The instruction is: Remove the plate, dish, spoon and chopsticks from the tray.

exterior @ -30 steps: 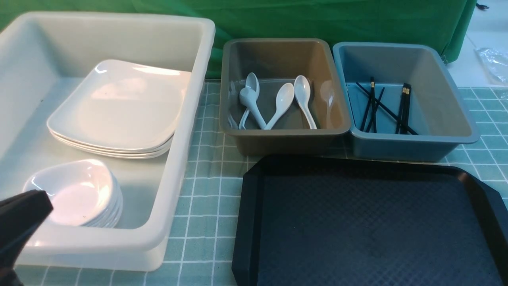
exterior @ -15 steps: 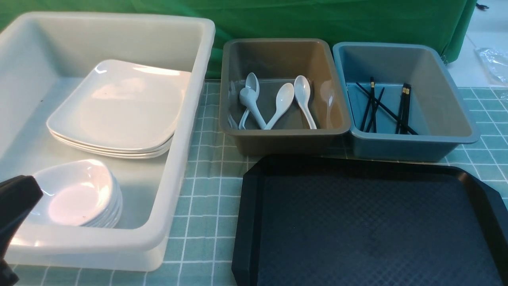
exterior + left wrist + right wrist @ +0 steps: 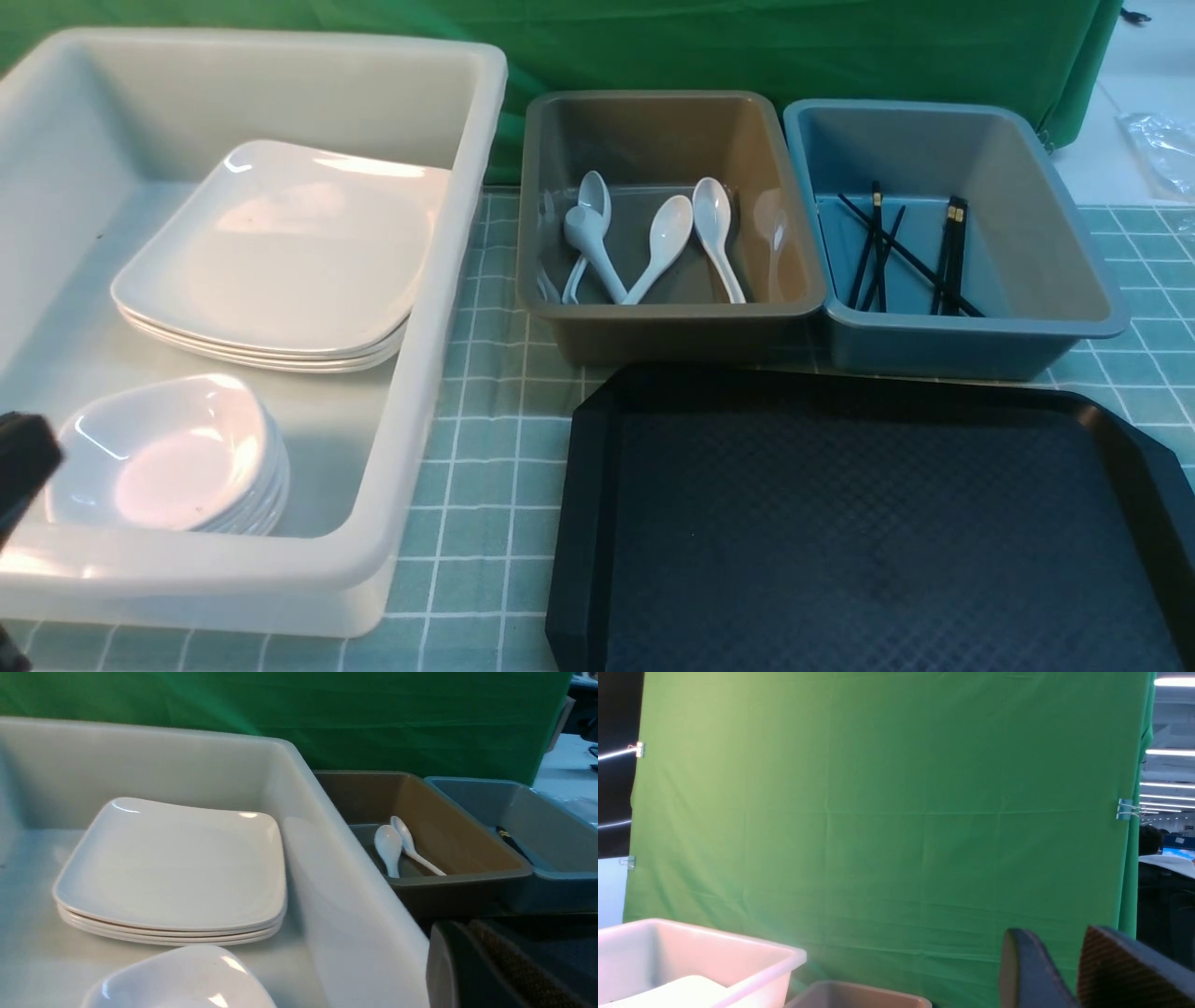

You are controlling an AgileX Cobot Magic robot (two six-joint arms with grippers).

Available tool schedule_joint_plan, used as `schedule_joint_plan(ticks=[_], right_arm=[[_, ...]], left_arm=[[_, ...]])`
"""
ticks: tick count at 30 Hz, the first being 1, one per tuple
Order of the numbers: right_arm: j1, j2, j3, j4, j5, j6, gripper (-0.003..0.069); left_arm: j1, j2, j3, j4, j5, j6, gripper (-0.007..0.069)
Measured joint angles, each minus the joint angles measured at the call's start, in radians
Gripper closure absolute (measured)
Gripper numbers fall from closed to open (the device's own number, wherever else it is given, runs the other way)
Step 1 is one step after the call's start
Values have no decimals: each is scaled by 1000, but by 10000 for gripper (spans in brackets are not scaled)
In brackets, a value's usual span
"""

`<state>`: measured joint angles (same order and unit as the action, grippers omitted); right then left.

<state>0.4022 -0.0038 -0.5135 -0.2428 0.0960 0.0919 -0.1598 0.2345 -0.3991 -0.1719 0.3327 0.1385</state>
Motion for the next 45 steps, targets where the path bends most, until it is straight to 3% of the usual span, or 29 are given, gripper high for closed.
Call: schedule_joint_plan(ticks=[5,8,16,45], right_arm=[[0,0,0,0,0,0,426],[0,0,0,0,0,1,422],[0,0,0,0,0,2,419],[-1,0,7,0,22,4,419]], left_arm=[[174,-137,208,43,-165,-8,612],[228,-211,337,63,-215,-24,612],[234,-233,406,100,-109,-41,612],[235,-233,406,105,-109,-31,607]])
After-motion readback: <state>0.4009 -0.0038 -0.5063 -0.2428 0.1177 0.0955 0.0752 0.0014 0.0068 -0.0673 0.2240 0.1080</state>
